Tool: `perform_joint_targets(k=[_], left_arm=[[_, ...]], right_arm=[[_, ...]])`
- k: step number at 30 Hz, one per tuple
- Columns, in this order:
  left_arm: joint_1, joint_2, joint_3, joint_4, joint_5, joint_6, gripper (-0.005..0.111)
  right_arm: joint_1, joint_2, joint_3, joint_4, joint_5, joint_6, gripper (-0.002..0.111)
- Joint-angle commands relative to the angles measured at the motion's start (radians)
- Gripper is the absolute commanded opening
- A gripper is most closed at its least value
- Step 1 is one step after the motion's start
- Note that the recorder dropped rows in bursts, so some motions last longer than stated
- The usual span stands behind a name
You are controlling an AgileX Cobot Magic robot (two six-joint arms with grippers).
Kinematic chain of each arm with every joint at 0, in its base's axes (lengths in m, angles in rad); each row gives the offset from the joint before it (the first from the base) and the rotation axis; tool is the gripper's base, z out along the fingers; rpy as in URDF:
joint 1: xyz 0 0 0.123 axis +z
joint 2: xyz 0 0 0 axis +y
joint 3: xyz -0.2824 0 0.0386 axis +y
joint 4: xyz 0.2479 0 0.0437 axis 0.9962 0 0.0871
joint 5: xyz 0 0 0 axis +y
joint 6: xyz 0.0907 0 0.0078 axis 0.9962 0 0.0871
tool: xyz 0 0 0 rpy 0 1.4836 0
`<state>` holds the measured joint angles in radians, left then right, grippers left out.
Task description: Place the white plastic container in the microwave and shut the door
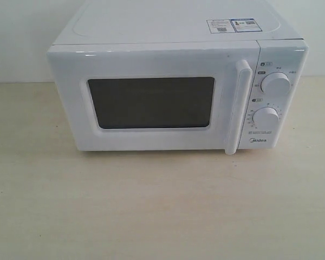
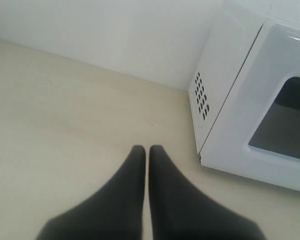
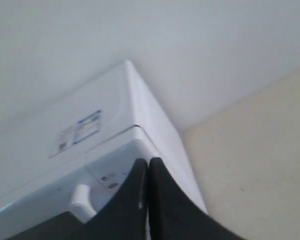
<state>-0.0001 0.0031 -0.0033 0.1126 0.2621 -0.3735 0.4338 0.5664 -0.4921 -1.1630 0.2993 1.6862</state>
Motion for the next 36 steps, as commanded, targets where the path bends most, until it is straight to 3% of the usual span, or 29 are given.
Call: perform_joint_targets(k=[1, 5, 9, 16, 36], left_arm=[[0.003, -0.003, 0.003, 0.004, 0.0, 0.002, 0.004], [0.003, -0.003, 0.003, 0.004, 0.0, 0.002, 0.004], [0.003, -0.003, 0.003, 0.004, 0.0, 0.002, 0.004], [0.003, -0.003, 0.003, 0.004, 0.0, 0.002, 0.004], [0.003, -0.003, 0.003, 0.004, 0.0, 0.002, 0.004]], right_arm=[[-0.22, -0.195, 0.161, -0.132, -0.332, 0.004, 0.0], [-0.355, -0.368, 0.287, -0.123, -0.329, 0.01, 0.0], [-0.403, -0.485, 0.381, -0.123, -0.317, 0.01, 0.0], [-0.405, -0.533, 0.492, -0.123, -0.314, 0.006, 0.0], [-0.405, -0.533, 0.492, -0.123, -0.37, 0.006, 0.0]])
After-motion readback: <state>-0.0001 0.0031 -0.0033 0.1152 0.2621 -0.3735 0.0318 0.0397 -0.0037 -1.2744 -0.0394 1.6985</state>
